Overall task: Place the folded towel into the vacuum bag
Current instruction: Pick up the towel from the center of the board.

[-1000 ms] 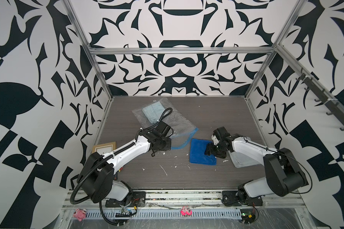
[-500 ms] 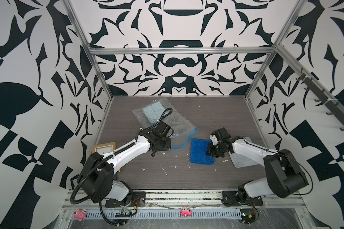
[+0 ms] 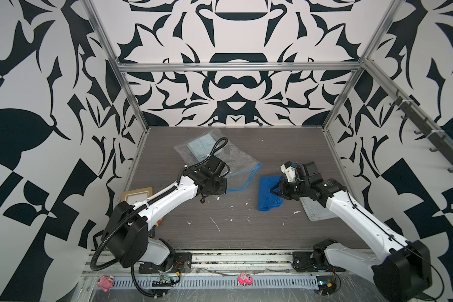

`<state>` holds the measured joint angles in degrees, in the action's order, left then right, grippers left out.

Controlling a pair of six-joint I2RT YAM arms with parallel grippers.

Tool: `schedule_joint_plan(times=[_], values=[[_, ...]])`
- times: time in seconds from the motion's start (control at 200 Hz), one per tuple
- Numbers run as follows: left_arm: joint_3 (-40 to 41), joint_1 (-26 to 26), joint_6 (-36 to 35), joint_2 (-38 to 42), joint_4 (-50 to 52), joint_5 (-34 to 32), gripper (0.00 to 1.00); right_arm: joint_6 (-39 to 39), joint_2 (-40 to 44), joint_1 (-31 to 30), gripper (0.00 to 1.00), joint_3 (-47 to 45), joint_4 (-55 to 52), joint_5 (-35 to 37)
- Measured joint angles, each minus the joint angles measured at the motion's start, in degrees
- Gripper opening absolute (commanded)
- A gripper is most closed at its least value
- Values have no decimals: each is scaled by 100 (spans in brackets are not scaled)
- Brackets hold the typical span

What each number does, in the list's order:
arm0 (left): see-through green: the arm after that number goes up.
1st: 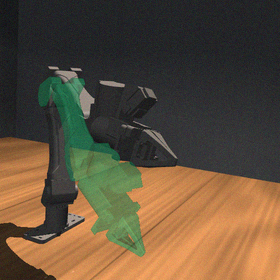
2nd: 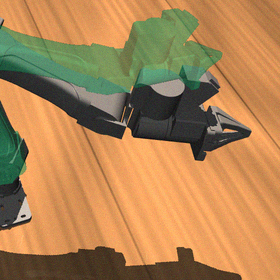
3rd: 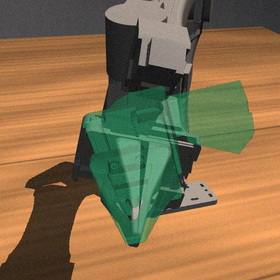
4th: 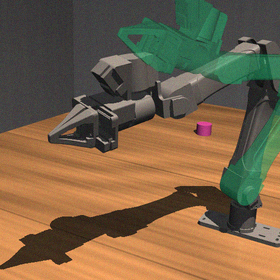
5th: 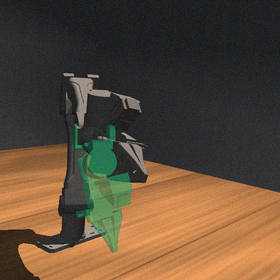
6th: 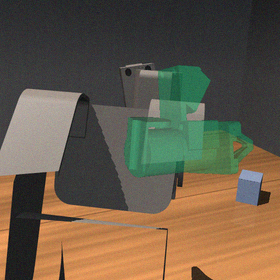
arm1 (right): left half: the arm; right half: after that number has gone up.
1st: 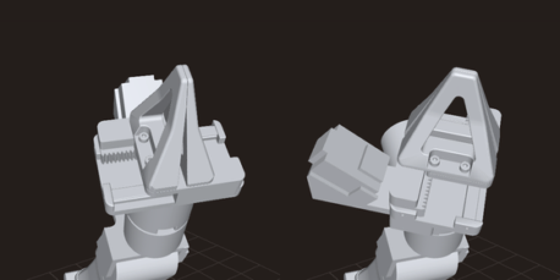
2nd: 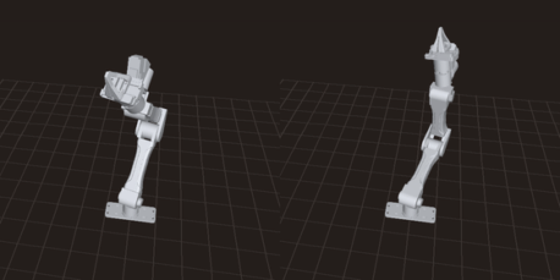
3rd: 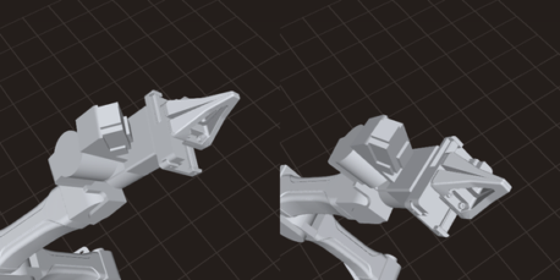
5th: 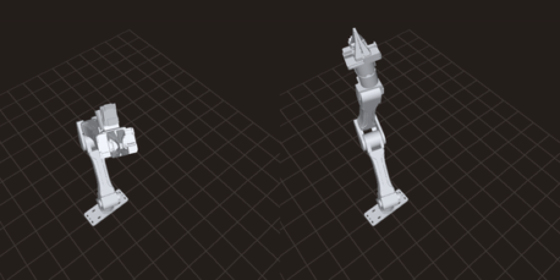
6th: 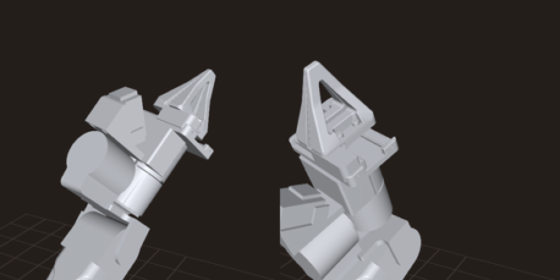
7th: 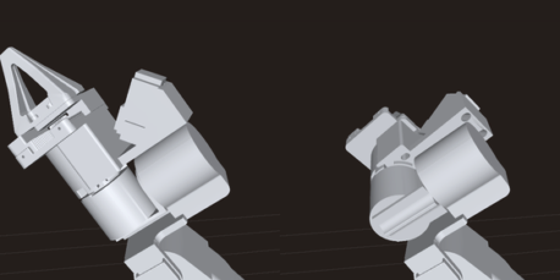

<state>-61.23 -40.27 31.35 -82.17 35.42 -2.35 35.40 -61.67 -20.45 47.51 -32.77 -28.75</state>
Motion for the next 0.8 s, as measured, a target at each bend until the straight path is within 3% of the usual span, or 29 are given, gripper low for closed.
schedule_joint_plan(times=[0.44,0.8], values=[[-531,-42,-98,-24,109,-164,0,870,776,0,0,881,-723,-1202],[-669,-59,-101,-149,101,-146,0,2087,369,0,0,876,660,-1902]])
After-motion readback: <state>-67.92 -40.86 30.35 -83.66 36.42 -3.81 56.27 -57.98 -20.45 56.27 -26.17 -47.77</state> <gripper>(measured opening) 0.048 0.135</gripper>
